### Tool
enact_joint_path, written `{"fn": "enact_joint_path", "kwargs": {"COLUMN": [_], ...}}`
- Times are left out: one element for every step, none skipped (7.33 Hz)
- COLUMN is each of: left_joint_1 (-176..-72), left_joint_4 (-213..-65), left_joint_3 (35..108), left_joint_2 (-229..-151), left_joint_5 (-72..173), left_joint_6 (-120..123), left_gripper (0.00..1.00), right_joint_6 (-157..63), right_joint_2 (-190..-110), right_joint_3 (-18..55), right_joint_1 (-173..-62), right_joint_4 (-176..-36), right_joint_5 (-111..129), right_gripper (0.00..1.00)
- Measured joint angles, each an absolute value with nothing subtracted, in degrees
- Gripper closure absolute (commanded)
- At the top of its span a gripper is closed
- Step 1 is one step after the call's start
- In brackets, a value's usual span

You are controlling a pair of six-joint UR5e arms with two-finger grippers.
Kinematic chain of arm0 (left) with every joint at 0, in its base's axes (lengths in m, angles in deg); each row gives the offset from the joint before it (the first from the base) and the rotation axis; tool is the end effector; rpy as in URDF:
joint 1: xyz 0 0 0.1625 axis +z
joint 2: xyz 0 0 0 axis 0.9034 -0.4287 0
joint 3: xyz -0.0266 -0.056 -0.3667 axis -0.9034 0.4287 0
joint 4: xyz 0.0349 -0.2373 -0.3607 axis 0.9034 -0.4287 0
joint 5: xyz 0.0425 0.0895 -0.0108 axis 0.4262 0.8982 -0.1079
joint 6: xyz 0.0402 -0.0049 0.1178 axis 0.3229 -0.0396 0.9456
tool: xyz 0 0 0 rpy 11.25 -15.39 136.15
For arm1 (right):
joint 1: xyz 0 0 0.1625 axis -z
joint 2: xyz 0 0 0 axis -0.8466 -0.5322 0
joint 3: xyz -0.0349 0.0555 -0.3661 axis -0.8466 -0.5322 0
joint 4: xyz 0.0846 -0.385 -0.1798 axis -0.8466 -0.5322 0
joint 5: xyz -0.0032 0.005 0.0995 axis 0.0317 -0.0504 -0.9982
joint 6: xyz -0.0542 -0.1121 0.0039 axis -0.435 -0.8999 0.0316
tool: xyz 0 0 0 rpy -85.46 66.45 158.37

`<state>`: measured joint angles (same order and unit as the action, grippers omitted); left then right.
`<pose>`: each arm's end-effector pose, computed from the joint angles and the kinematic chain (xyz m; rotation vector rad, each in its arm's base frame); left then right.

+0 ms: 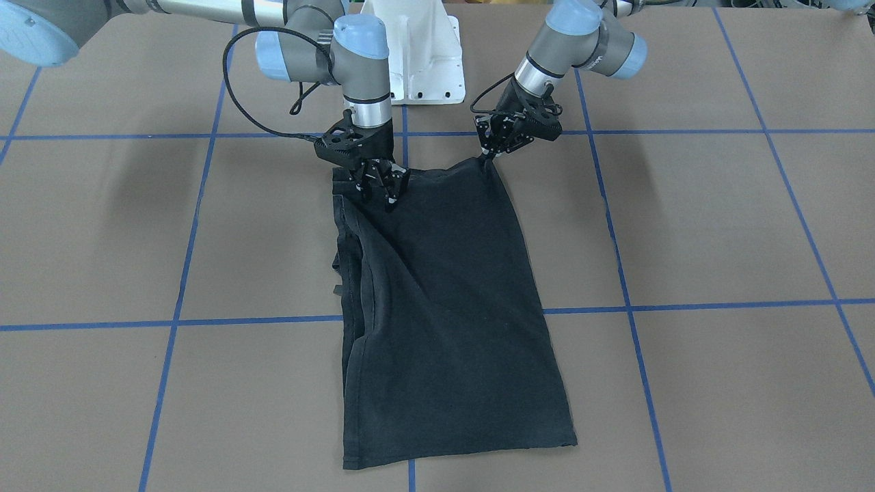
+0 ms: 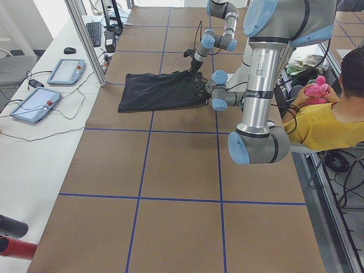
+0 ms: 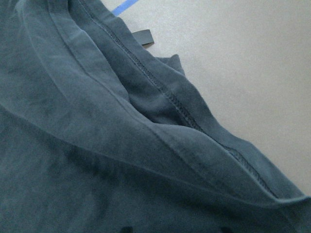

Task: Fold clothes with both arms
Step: 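Grasp the shirt's near edge with both grippers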

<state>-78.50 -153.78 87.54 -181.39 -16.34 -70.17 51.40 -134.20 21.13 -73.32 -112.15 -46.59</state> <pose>0.5372 -0.2737 0.2867 0.2107 1.1859 -0.1703 -0.6181 -0.3348 0.2010 0.1182 -0.8723 0.7449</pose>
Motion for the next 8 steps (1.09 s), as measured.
{"fn": "enact_joint_path", "kwargs": {"left_joint_1": [-78.5,-78.5,-78.5,-78.5,-78.5,-78.5,-78.5,-78.5], "left_joint_4": [-153.8,-153.8,-153.8,-153.8,-153.8,-153.8,-153.8,-153.8], "left_joint_3": [87.5,87.5,87.5,87.5,87.5,87.5,87.5,87.5], "left_joint_2": [-181.4,-181.4,-181.4,-181.4,-181.4,-181.4,-181.4,-181.4], "left_joint_5": [-16.4,-16.4,-16.4,-16.4,-16.3,-16.3,-16.3,-16.3], "left_joint_6": [-70.2,-70.2,-70.2,-70.2,-70.2,-70.2,-70.2,-70.2], "left_gripper": [1.00,1.00,1.00,1.00,1.00,1.00,1.00,1.00], "right_joint_6": [52.1,52.4,52.3,51.7,50.1,47.7,45.8,44.8], "right_joint_2": [-133.4,-132.9,-132.8,-132.7,-132.9,-133.3,-134.1,-135.2], "right_joint_3": [20.4,19.9,20.0,20.6,21.2,21.5,21.8,22.4], "right_joint_1": [-73.3,-73.3,-73.4,-73.9,-74.5,-74.9,-75.1,-75.1], "right_joint_4": [-112.2,-112.2,-112.3,-112.6,-112.9,-113.1,-113.1,-113.2], "right_joint_5": [-46.5,-46.4,-46.3,-46.4,-46.8,-46.9,-47.0,-47.1], "right_gripper": [0.87,0.86,0.59,0.22,0.01,0.00,0.00,0.00]}}
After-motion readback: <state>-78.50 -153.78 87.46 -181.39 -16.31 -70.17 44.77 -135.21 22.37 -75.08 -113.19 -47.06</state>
